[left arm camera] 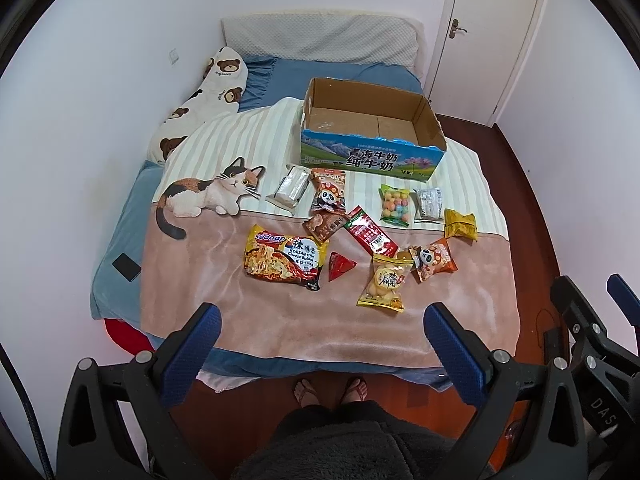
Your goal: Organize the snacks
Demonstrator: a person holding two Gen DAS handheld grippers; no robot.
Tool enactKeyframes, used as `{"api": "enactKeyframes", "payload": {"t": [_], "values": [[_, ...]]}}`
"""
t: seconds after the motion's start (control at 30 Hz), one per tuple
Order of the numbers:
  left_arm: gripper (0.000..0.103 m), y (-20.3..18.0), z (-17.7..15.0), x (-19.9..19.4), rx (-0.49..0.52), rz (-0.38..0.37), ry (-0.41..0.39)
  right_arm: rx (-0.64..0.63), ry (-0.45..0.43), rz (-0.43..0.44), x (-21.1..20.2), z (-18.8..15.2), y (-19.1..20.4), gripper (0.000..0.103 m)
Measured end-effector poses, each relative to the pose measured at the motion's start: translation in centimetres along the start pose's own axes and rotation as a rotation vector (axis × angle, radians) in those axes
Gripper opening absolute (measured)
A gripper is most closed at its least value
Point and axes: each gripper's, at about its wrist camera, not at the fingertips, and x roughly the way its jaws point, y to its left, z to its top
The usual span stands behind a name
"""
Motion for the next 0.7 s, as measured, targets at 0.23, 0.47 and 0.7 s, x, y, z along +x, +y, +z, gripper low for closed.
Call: {"api": "enactKeyframes", "payload": {"t": [0.23, 0.47, 0.7], "values": [[0.103, -0.1, 0.2, 0.7, 0.004, -0.004, 0.011, -0.007, 0.016, -0.004, 0.9, 0.7, 0.3, 0.103], [0.103, -0.2, 0.3, 1.0, 0.003, -0.003, 0.012, -0.008, 0.020, -0.003, 1.1, 0.7, 0.5, 0.103], [0.103, 0.1, 0.4, 1.5, 0.002, -0.014, 0.026, -0.005, 0.024, -0.007, 1.6, 0.8, 0.4, 0.103]]}}
